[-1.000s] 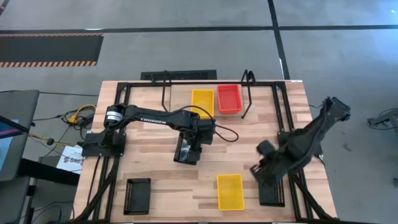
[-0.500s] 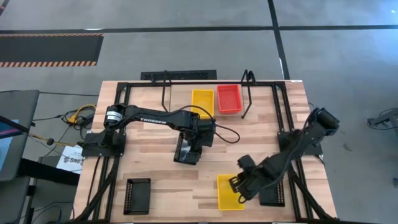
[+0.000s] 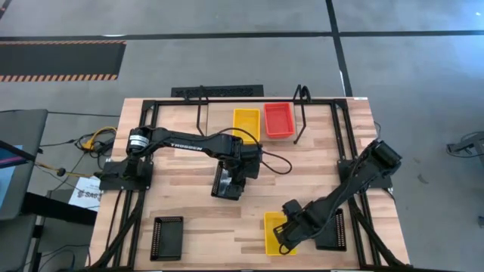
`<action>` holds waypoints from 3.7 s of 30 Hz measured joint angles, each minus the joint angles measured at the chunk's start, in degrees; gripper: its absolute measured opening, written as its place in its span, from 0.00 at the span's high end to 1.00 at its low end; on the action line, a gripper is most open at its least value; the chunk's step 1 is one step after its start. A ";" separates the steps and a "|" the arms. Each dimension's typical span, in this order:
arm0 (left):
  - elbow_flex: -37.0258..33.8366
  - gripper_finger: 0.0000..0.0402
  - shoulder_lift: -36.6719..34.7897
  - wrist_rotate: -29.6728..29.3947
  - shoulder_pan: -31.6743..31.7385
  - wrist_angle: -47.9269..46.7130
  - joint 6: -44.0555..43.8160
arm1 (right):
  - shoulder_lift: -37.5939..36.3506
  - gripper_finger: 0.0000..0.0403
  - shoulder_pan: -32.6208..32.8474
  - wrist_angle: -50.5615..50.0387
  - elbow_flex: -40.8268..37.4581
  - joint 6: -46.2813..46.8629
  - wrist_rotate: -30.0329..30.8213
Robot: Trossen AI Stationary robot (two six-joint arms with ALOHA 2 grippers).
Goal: Stack baskets on shelf by color
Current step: Stack the yellow bin on top of the other stacked yellow bins on the shelf
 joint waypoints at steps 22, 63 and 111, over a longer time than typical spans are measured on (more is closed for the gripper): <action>0.00 0.62 0.00 0.00 0.00 0.02 -1.00 | 0.79 0.85 -1.49 -2.77 -0.20 -0.82 3.96; 0.04 0.62 0.00 -0.02 0.00 -0.15 -1.68 | 6.94 0.64 -3.43 1.43 -0.37 -7.89 4.79; 36.35 0.62 -0.17 -33.77 0.06 -5.55 -2.93 | -22.79 1.00 -20.22 -40.95 9.46 -35.04 54.50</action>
